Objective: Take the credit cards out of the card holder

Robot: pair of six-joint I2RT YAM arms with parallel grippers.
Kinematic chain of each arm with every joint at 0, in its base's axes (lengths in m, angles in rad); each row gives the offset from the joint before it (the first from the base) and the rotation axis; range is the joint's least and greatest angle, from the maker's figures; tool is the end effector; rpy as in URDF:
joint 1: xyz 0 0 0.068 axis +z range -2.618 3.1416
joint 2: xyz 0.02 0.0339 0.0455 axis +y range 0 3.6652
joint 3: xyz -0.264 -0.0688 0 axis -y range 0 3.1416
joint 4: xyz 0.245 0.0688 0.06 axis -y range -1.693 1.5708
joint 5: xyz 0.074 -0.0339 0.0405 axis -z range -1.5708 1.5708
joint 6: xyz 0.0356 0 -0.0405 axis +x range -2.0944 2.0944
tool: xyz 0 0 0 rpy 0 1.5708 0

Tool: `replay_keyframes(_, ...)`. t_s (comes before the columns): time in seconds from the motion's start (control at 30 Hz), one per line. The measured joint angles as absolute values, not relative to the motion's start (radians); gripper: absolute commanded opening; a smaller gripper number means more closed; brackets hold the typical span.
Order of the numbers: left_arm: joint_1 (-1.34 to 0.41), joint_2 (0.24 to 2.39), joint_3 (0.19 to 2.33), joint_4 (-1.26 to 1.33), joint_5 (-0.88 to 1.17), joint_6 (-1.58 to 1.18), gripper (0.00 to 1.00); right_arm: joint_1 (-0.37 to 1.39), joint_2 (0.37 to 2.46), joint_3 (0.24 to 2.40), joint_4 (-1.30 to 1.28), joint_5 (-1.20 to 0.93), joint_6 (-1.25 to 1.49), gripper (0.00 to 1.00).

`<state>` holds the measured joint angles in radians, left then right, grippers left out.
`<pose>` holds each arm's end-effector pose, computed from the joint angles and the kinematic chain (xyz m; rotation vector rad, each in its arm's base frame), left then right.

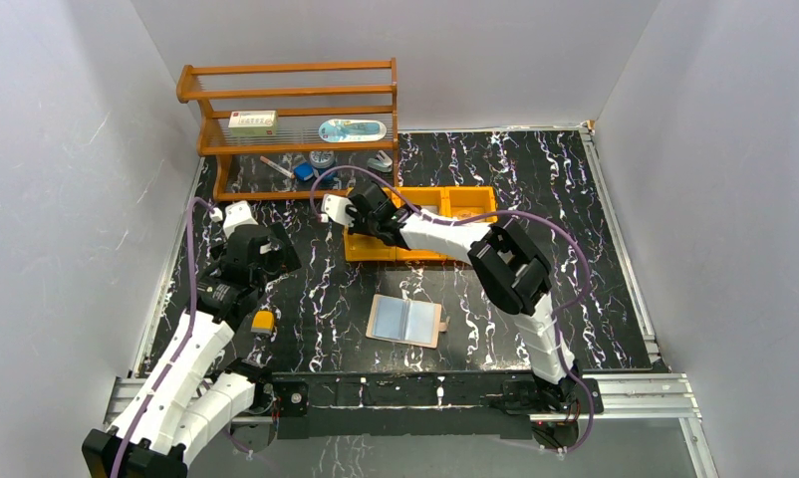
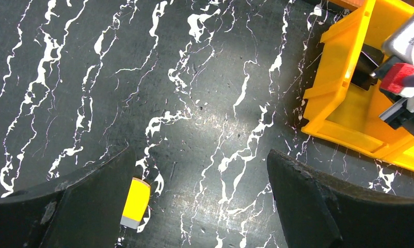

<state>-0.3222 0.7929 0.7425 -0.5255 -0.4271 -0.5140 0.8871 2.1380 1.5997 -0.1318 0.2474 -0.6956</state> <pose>0.1675 -0.0404 0.2912 -0.4420 2.0425 -0.0463 0.3150 0.3728 0.1947 -1.4842 1.6542 -0.1720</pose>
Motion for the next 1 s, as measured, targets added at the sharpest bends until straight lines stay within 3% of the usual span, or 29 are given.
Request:
replay_keyframes(0.63,-0.322,0.823,0.743,-0.533,-0.419,-0.494,0.98,0.892,2.175,1.588,-0.030,0.330,-0.809,0.22)
replay_keyframes(0.73,-0.322,0.828,0.743,-0.533,-0.418,-0.493,0.98,0.892,2.189,1.587,-0.021,0.335,-0.818,0.33)
replay_keyframes(0.83,-0.322,0.829,0.743,-0.533,-0.418,-0.491,0.98,0.892,2.199,1.585,-0.019,0.340,-0.819,0.33)
replay_keyframes(0.93,-0.322,0.829,0.743,-0.533,-0.418,-0.491,0.98,0.892,2.198,1.565,-0.012,0.339,-0.815,0.43)
replay_keyframes(1.0,-0.322,0.829,0.743,-0.533,-0.418,-0.491,0.98,0.892,2.198,1.548,0.000,0.339,-0.809,0.44)
